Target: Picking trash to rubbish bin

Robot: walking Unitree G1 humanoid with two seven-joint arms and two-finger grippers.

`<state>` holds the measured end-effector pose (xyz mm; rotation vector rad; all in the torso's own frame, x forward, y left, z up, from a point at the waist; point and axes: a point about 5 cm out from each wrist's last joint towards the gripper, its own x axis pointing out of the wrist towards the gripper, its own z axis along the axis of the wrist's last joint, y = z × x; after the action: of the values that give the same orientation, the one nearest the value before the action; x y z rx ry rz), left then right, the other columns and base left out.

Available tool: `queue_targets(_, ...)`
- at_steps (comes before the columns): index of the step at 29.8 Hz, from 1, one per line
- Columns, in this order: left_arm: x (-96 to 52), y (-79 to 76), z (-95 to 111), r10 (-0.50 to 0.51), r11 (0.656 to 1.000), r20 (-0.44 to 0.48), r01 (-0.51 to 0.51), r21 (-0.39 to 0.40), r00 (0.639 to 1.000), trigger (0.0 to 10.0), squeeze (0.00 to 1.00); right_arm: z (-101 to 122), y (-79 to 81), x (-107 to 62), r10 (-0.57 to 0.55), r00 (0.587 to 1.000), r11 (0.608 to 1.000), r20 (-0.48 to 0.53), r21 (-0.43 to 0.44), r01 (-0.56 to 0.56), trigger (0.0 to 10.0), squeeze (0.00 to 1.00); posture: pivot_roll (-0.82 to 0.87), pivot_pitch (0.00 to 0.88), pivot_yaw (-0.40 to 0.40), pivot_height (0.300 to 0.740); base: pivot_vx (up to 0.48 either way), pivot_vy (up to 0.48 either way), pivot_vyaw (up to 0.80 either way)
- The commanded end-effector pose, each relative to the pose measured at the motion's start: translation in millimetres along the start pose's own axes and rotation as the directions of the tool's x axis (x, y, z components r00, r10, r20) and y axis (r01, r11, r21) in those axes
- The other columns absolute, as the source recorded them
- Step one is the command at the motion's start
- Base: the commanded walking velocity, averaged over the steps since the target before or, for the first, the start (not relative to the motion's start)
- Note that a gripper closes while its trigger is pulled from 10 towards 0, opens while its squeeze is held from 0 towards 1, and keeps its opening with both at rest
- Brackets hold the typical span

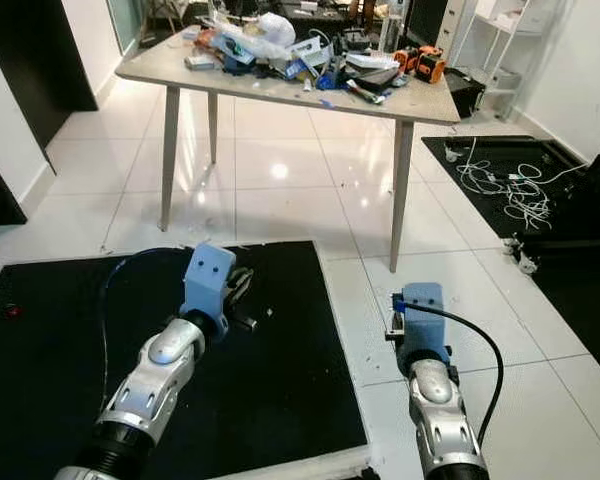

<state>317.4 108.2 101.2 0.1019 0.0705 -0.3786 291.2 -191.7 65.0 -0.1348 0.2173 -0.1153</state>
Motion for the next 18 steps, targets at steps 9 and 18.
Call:
queue_targets(9, -1.1, -4.7, 1.3, -0.025, 1.0, 0.017, 0.025, 0.005, 1.0, 10.0, 0.0, -6.8, 0.9, -0.5, 0.015, 0.999, 1.0, -0.035, -0.025, -0.016, 10.0, 0.0, -0.12, 0.036, -0.037, 0.74, 0.329, 0.0, 0.0)
queue_targets(18, -0.6, -4.6, 2.5, -0.035, 0.999, 0.026, 0.035, 0.004, 0.999, 10.0, 0.0, -6.8, -0.3, 0.1, 0.009, 0.999, 1.0, -0.034, -0.024, -0.01, 10.0, 0.0, -0.12, 0.035, -0.035, 0.74, 0.413, 0.0, 0.0)
